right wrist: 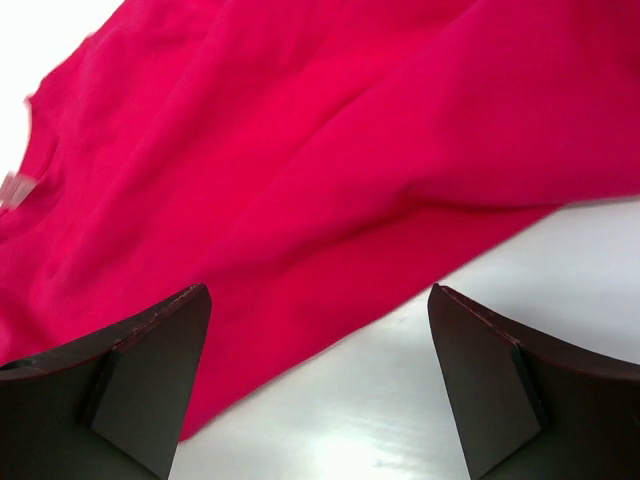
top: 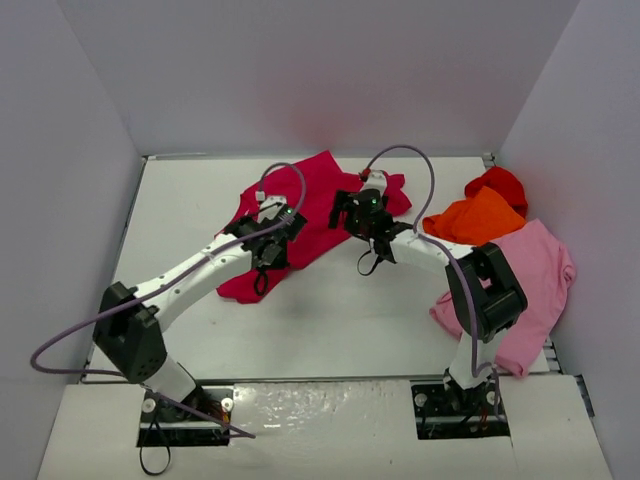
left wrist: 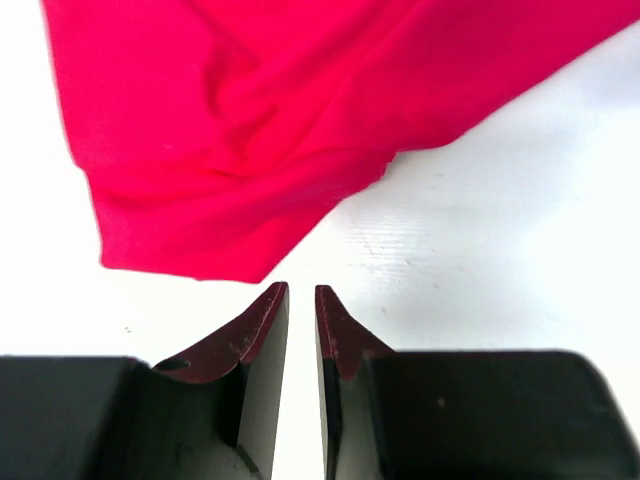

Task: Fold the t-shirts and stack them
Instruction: Flatten out the tshirt

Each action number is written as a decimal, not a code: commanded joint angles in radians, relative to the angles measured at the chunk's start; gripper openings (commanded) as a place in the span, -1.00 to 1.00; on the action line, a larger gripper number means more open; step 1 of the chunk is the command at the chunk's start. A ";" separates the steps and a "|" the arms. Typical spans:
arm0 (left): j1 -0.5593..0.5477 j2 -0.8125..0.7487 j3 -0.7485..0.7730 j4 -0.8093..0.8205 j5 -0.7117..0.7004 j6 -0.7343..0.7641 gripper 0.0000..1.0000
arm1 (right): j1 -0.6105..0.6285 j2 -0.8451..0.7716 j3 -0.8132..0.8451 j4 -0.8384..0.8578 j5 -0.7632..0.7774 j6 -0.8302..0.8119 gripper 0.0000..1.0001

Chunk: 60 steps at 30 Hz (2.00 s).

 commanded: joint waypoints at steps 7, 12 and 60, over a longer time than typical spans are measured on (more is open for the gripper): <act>0.000 -0.212 -0.073 -0.078 -0.056 -0.018 -0.68 | 0.000 0.147 0.020 0.084 0.024 0.058 0.61; -0.001 -0.243 -0.087 -0.090 -0.057 -0.015 -0.65 | -0.001 0.194 0.063 0.055 0.049 0.039 0.55; 0.002 -0.295 -0.158 -0.020 -0.001 0.002 -0.61 | 0.336 -0.302 -0.290 -0.621 0.575 0.398 0.33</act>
